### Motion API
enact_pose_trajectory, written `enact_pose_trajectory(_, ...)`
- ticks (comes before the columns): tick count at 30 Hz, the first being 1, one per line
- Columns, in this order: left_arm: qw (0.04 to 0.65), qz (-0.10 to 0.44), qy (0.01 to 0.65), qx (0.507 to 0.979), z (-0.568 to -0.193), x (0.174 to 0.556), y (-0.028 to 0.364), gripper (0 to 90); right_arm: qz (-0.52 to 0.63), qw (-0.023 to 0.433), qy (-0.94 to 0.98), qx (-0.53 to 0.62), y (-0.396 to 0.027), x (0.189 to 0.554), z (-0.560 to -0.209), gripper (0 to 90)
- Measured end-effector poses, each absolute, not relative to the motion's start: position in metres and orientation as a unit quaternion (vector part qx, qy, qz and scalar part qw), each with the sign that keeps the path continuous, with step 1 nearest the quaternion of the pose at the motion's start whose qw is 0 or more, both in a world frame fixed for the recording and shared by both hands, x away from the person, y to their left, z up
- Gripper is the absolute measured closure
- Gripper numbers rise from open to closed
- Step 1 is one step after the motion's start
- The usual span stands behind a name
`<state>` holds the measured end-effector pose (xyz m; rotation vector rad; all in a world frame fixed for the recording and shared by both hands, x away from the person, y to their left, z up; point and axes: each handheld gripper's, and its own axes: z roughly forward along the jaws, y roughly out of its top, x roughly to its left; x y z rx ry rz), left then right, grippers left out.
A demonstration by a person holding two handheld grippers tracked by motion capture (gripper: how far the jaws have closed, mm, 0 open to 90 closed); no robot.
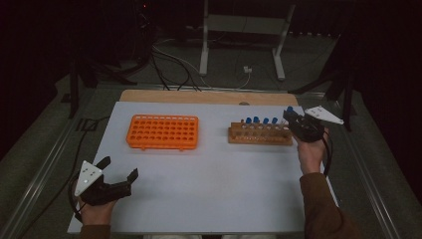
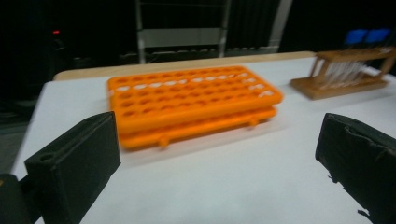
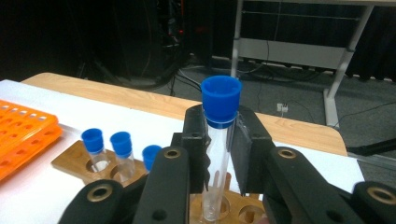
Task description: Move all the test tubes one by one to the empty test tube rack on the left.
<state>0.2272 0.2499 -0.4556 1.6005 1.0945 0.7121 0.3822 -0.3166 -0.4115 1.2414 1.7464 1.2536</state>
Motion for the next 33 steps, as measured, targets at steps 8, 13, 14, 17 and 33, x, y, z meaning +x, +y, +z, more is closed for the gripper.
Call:
enact_pose_trajectory(8, 0.514, 0.295, 0.421, 0.686, -0.446, 0.249, 0.227, 0.7, 0.489, 0.31, 0.676, 0.456, -0.309, 0.373, -0.405, 76.5)
enact_pose_trajectory(13, 0.524, 0.282, 0.412, 0.69, -0.438, 0.266, 0.21, 0.7, 0.499, 0.298, 0.682, 0.443, -0.298, 0.368, -0.402, 76.4)
enact_pose_trajectory(14, 0.525, 0.281, 0.409, 0.692, -0.436, 0.269, 0.206, 0.7, 0.499, 0.297, 0.686, 0.439, -0.295, 0.366, -0.402, 76.4)
enact_pose_trajectory(17, 0.529, 0.279, 0.399, 0.695, -0.433, 0.278, 0.195, 0.7, 0.5, 0.29, 0.694, 0.428, -0.286, 0.363, -0.402, 76.4)
enact_pose_trajectory(33, 0.547, 0.247, 0.359, 0.715, -0.432, 0.312, 0.135, 0.7, 0.53, 0.236, 0.712, 0.396, -0.239, 0.36, -0.406, 76.2)
